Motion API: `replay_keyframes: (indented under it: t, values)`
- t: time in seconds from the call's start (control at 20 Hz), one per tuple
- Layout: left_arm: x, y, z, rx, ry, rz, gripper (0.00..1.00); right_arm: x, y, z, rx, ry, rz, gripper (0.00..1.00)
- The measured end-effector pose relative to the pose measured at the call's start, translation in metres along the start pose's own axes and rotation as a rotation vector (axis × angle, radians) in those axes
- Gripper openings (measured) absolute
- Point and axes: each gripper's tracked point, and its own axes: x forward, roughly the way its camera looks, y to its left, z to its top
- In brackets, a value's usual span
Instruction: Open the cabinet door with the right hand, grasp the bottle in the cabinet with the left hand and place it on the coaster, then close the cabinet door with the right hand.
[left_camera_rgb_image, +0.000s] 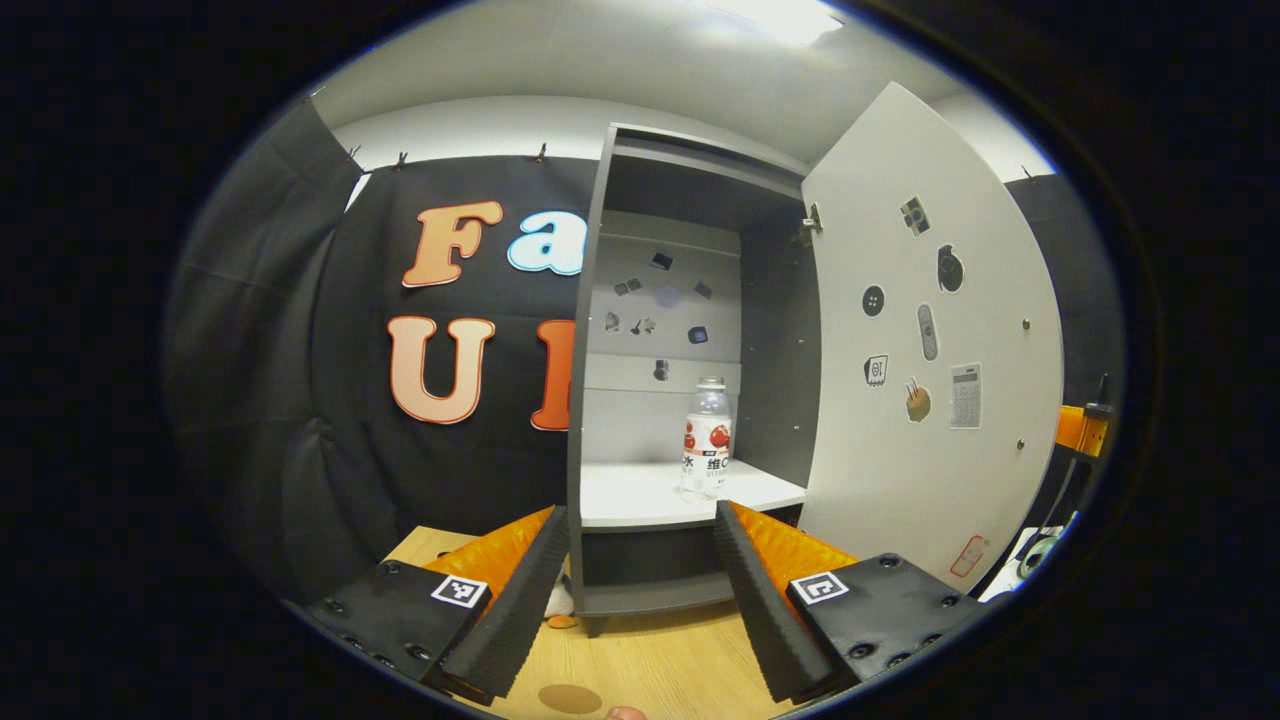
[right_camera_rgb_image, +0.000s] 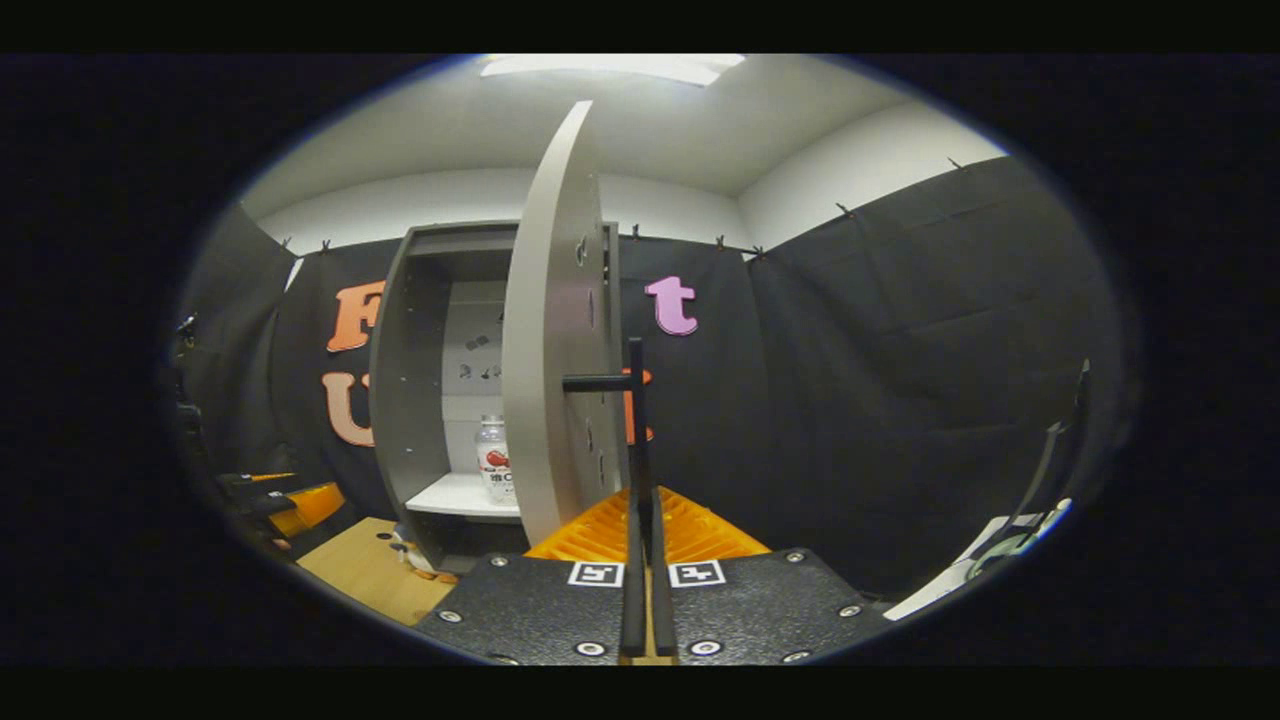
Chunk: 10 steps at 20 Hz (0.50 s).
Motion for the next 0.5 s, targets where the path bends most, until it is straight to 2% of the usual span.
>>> replay_keyframes:
  t: [0.3, 0.4, 0.45, 0.5]
  values:
    - [0.005, -0.038, -0.006, 0.009, 0.008, -0.051, 0.95, -0.003, -0.017, 0.0, -0.005, 0.012, 0.036, 0.0]
    - [0.009, -0.043, -0.007, 0.004, 0.017, -0.063, 0.94, -0.004, -0.03, 0.0, -0.035, 0.012, -0.001, 0.0]
    - [0.01, -0.042, -0.007, 0.004, 0.017, -0.068, 0.95, -0.006, -0.039, -0.002, -0.057, 0.014, -0.03, 0.06]
    - [0.011, -0.043, -0.006, 0.006, 0.017, -0.075, 0.95, -0.006, -0.049, -0.003, -0.081, 0.015, -0.06, 0.03]
